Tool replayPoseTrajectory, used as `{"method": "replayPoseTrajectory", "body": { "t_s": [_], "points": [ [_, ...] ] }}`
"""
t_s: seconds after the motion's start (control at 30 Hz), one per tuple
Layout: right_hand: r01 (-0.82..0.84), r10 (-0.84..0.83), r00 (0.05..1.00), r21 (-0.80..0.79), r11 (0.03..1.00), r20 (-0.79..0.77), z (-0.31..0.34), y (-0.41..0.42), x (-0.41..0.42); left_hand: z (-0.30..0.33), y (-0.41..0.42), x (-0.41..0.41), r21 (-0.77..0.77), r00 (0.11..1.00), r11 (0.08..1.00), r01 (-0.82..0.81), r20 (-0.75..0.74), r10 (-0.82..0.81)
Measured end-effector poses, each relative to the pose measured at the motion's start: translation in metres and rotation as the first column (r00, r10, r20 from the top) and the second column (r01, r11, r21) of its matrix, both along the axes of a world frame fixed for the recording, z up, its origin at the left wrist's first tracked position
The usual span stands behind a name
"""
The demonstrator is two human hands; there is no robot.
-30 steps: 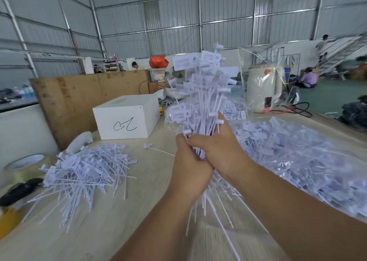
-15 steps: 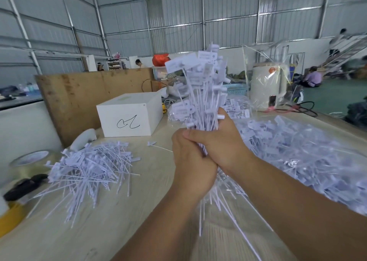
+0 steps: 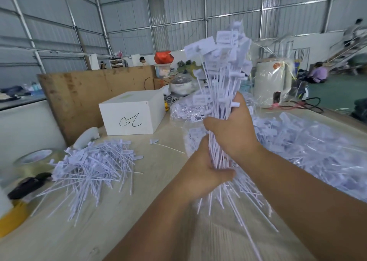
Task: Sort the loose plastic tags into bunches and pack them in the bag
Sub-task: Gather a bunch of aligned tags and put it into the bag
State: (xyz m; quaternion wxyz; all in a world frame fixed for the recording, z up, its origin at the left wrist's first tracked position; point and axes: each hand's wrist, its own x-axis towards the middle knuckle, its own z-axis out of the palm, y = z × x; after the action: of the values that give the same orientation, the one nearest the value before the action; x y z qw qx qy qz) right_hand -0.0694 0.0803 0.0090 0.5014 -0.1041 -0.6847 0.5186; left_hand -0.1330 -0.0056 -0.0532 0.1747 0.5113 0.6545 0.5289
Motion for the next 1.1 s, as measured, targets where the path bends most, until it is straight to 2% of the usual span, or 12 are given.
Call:
{"method": "replayPoseTrajectory", "body": {
  "t_s": [0.27, 0.57, 0.7, 0.87, 0.97, 1.03, 1.1],
  "points": [
    [0.019, -0.02, 1.0, 0.042, 0.999, 0.012, 0.003, 0.002, -0.004, -0.003, 0.001, -0.004, 0.013, 0.997, 0.999, -0.041, -0.06, 0.042],
    [0.014, -0.014, 0.998, -0.003, 1.0, -0.055, 0.009, -0.003, -0.005, 0.006, -0.008, -0.006, 0.051, 0.962, 0.986, -0.156, -0.22, 0.164],
    [0.014, -0.015, 0.996, -0.006, 1.0, -0.088, 0.017, -0.005, -0.005, 0.014, -0.012, -0.009, 0.057, 0.962, 0.986, -0.158, -0.215, 0.167],
    [0.036, -0.036, 0.992, -0.007, 0.999, -0.121, 0.022, -0.002, -0.004, 0.013, -0.016, -0.017, -0.041, 0.981, 0.995, -0.092, -0.177, 0.084],
    [0.034, -0.036, 0.992, -0.023, 0.999, -0.119, 0.021, 0.0, -0.001, 0.016, -0.02, -0.021, -0.089, 0.994, 0.995, -0.053, -0.097, 0.045],
    [0.029, -0.034, 0.994, -0.047, 0.998, -0.104, 0.021, 0.0, 0.001, 0.018, -0.023, -0.023, -0.175, 0.999, 0.985, -0.001, -0.045, -0.007],
    [0.034, -0.04, 0.995, -0.064, 0.997, -0.095, 0.02, 0.002, 0.002, 0.02, -0.027, -0.026, -0.306, 0.993, 0.952, 0.031, -0.101, -0.065]
  ]
}}
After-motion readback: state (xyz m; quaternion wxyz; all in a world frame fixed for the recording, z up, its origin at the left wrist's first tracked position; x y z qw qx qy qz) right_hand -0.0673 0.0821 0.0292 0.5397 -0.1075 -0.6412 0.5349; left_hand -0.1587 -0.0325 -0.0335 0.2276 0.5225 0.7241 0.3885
